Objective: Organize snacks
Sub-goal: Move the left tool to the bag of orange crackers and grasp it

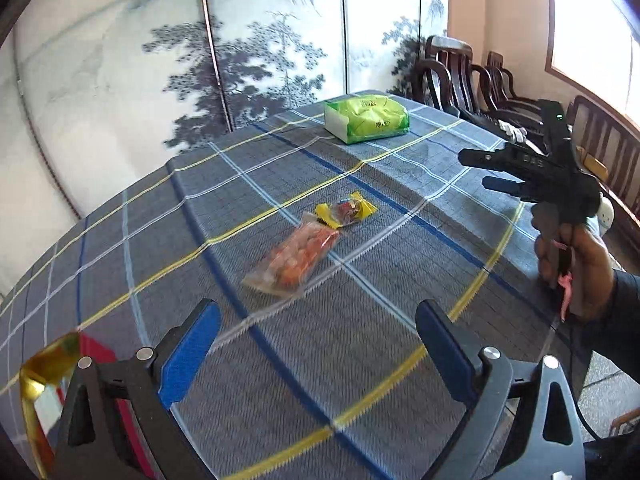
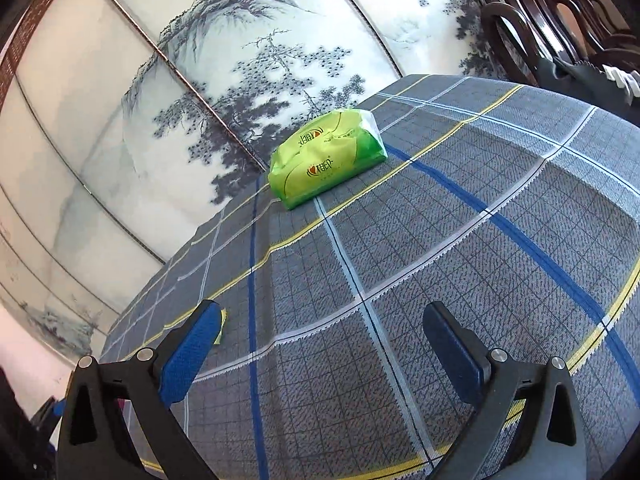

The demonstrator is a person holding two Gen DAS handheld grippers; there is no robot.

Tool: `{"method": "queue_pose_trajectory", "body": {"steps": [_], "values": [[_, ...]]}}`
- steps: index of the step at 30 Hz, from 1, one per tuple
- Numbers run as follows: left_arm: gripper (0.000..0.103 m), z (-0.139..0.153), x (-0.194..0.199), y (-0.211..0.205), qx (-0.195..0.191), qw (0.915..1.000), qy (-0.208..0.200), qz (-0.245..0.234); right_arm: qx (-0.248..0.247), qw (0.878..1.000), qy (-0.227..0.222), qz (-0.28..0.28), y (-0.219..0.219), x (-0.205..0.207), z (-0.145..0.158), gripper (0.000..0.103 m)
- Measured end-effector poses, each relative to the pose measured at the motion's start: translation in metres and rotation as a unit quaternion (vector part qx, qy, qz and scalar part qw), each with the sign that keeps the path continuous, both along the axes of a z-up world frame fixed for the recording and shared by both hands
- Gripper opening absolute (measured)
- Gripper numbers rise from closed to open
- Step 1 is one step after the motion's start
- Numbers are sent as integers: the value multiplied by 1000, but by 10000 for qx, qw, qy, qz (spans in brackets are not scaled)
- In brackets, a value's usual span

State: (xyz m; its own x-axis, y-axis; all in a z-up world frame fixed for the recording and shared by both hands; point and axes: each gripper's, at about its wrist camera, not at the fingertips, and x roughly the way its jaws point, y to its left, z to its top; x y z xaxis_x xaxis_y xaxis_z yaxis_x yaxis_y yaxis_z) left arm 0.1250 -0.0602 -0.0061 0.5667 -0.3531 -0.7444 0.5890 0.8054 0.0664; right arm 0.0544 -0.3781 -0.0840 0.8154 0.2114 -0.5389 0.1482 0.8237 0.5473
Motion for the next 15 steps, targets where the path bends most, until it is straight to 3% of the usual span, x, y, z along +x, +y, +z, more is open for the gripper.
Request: {"method": "queue_pose_trajectory", "body": {"steps": [7,12,15], "values": [[97,-31,80,-39,536,9966,543,-317,-214,9998,-20,52,8,1,1,102],[94,-48,91,-41,550,9919,877,-735,-128,9999,-66,-27,4,0,1,103],[86,-57,94,-43,540,9893,997,-915,-200,9998,-44,24,8,1,2,103]]}}
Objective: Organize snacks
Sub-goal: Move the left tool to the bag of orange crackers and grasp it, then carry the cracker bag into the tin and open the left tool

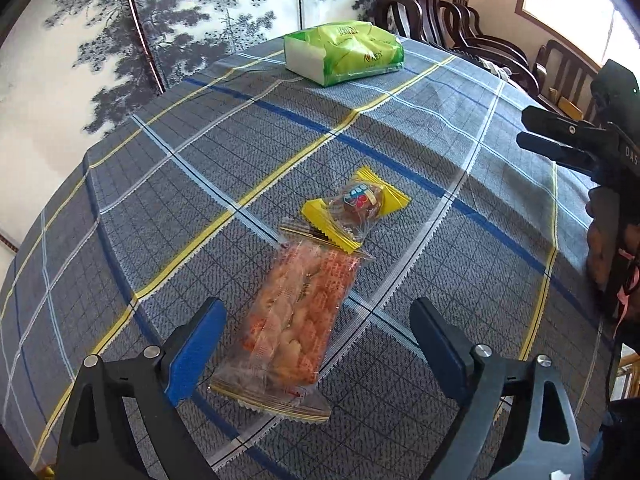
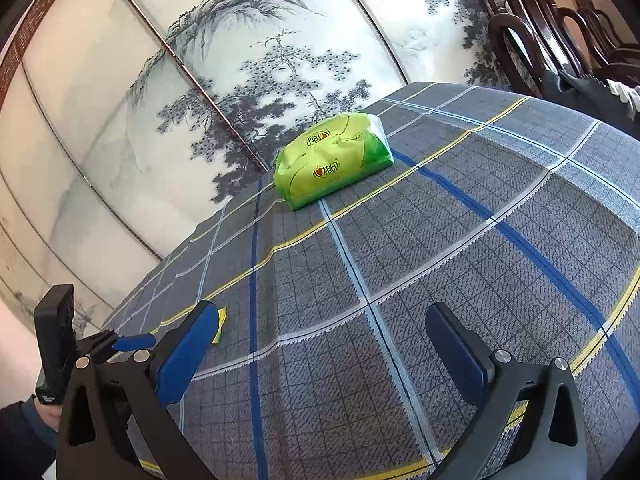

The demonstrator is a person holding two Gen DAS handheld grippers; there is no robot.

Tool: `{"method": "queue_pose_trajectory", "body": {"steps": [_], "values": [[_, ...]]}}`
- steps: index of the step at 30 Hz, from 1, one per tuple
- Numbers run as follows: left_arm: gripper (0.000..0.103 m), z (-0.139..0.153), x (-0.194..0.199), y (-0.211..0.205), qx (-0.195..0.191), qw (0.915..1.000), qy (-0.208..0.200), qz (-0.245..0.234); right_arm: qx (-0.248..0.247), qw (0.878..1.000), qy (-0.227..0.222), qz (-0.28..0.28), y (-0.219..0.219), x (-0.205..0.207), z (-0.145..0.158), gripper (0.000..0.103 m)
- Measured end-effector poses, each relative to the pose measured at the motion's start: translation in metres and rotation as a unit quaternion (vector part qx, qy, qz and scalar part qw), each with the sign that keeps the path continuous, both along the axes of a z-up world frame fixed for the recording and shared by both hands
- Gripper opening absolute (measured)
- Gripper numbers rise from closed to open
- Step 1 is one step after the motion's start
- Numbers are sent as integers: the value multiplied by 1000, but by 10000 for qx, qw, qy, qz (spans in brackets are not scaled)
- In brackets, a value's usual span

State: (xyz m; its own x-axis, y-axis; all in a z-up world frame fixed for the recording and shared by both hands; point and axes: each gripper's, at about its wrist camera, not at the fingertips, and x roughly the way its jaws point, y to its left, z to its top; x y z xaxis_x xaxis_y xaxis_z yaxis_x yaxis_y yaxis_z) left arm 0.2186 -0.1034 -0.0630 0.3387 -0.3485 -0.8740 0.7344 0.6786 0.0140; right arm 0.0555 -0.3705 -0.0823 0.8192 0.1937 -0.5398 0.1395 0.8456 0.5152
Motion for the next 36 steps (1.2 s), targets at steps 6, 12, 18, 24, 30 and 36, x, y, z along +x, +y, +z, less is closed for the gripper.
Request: {"method": "queue_pose_trajectory", "body": {"steps": [6,12,18,24,30,36], "values": [[51,-4,-6,-1,-136,9999,54,-72,10,10000,13,-24,-1,0,-1,103],[35,1,-19,-3,-178,9998,1,23,3,10000,33,-44,-3,0,-3,103],[35,28,-43,20,-497,9947,-414,800,-22,9999,75,-74,-3,1,-4,103],[35,66,-69,53,-909,9839,-563,1435,-47,9998,165,-102,-3,3,-5,103],[35,99,-103,89,-1254,9737,-803,1724,-61,9997,213,-118,-2,4,-5,103],[35,122,-133,130,-1357,9633,-1008,2086,-68,9996,252,-118,-2,5,-7,103]]}}
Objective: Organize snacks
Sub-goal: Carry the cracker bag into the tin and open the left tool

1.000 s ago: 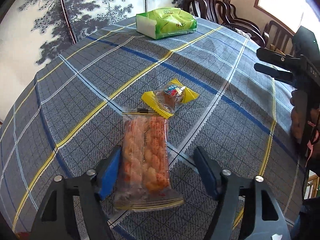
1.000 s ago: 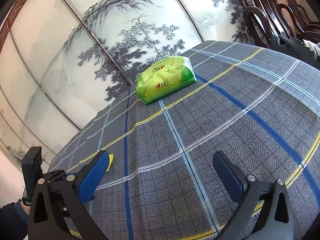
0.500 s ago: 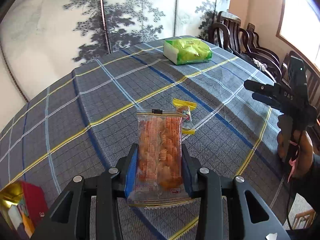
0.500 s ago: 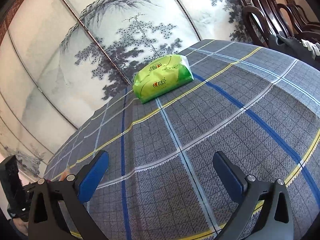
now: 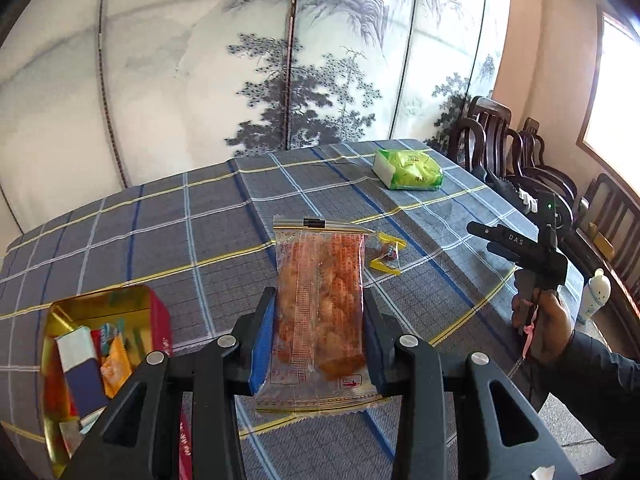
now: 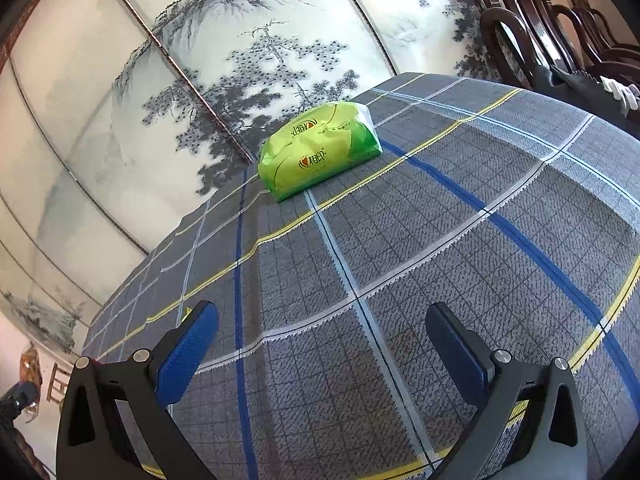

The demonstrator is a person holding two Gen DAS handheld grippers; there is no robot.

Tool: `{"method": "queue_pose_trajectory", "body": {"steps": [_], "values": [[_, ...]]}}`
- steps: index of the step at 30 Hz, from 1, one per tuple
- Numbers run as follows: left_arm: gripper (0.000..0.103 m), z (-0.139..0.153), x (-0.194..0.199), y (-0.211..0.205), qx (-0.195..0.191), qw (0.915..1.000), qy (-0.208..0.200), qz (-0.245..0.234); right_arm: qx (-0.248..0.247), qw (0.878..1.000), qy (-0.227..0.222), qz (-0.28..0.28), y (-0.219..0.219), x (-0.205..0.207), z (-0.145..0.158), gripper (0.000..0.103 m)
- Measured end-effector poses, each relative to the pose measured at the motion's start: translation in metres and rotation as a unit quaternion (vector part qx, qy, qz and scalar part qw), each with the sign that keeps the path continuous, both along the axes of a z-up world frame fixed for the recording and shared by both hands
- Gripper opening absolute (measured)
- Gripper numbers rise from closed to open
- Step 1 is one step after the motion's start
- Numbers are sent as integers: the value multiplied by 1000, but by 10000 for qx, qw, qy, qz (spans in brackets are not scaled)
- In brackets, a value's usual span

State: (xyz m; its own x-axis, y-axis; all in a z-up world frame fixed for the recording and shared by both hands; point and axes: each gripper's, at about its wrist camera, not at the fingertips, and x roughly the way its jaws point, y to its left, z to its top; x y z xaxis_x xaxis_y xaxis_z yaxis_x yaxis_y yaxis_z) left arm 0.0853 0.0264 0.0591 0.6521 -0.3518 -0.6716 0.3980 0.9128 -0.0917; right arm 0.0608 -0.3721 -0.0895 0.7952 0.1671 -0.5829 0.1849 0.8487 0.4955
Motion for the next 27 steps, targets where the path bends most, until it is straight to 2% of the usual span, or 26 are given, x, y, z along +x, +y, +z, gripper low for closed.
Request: {"method": "queue_pose_trajectory", "body": {"steps": [2,8,16,21,27], "values": [[35,7,-11,18,-8,9998,-79,198,-2,10000,-5,-2,0,0,-1,103],[35,12,-31,64,354,9949,-230,919,-14,10000,16,27,1,1,-1,103],[35,-11,-36,114,967,9768,-189,1903,-29,10000,50,52,2,3,0,103],[35,-21,-37,125,1328,9689,-232,2076,-34,9999,71,67,3,3,0,103],[35,-26,-37,130,1433,9652,-203,2179,-32,9999,70,69,3,3,0,103]]}}
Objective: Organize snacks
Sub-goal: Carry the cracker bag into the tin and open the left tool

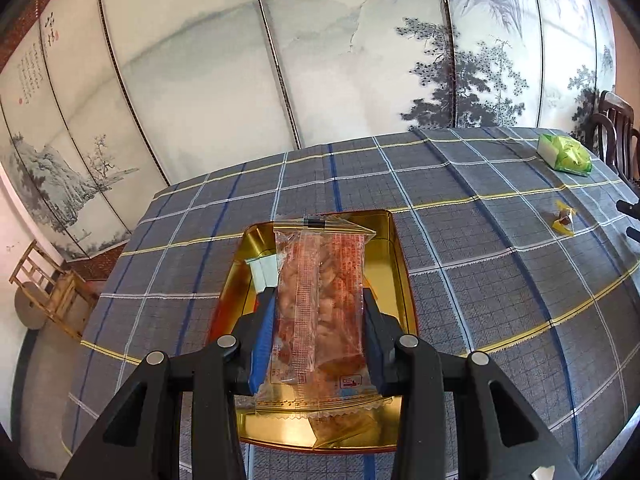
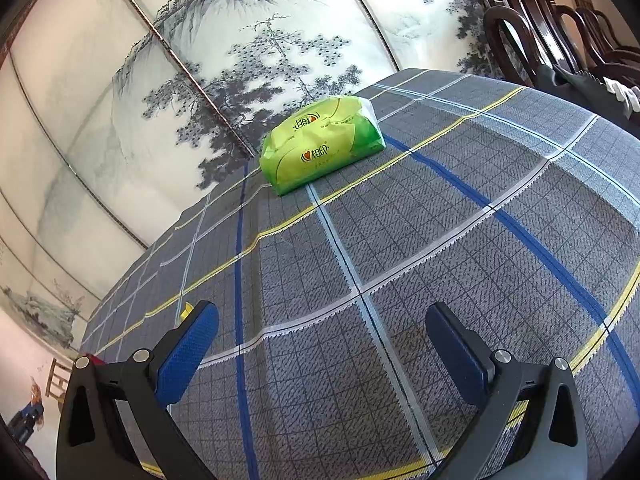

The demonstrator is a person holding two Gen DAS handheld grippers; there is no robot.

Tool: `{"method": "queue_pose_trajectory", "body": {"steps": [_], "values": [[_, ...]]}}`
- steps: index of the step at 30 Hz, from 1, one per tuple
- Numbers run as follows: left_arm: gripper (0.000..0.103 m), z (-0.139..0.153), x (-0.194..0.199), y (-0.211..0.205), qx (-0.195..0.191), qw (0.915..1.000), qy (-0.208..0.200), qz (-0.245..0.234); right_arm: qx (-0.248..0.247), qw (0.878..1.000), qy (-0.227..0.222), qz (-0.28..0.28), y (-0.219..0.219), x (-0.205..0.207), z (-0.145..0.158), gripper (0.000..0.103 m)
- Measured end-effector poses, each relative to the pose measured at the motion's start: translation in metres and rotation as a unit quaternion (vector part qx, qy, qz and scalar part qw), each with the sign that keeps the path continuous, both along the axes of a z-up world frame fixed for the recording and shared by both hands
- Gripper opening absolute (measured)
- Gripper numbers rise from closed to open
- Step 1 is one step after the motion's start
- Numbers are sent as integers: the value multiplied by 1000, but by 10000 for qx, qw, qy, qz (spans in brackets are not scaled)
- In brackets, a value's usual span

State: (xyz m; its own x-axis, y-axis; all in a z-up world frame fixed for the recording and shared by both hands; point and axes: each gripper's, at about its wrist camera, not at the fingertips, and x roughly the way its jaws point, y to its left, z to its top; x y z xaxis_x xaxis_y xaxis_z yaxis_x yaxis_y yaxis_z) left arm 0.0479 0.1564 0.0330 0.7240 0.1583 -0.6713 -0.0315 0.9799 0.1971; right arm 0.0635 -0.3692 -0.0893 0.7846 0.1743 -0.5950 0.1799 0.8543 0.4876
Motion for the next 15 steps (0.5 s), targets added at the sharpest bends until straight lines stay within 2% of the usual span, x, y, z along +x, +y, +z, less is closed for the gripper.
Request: {"method": "queue_pose_trajectory", "body": {"steps": [15], "values": [[35,-18,6,10,162,9991,287,252,-2,10000,8,18,2,0,-1,103]]}}
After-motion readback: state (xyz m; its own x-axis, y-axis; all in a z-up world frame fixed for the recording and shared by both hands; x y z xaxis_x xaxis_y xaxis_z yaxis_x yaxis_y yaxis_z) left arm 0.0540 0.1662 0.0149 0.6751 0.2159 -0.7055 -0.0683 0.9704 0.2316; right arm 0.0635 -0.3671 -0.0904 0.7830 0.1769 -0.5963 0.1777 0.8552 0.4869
